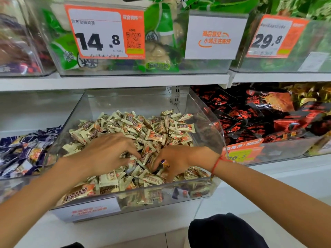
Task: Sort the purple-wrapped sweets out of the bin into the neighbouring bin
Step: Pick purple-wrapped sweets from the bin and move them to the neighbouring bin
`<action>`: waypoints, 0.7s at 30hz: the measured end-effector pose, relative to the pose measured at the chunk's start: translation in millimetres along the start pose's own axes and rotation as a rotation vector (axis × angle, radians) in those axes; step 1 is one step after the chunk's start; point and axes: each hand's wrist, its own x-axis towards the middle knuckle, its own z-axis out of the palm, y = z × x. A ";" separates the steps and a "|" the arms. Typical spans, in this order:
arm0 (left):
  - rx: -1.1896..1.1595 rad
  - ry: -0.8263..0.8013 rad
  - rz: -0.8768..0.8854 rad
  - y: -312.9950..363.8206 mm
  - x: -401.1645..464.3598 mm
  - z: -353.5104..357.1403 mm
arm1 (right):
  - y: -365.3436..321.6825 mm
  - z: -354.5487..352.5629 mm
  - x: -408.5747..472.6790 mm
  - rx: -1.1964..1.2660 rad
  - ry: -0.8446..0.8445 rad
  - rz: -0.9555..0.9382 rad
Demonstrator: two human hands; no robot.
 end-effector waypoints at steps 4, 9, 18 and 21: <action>-0.002 0.082 -0.041 -0.6 1.5 0.6 | -8.2 4.0 3.7 -0.203 0.139 -0.017; -0.014 0.130 -0.103 1.6 3.3 6.1 | -3.1 4.2 4.6 -0.149 0.297 0.013; -0.229 0.003 0.054 12.6 4.6 7.9 | 23.2 -8.5 -17.4 0.059 0.415 0.061; -0.223 -0.106 0.132 18.1 7.0 12.6 | 15.5 -4.9 -14.2 0.006 0.169 0.011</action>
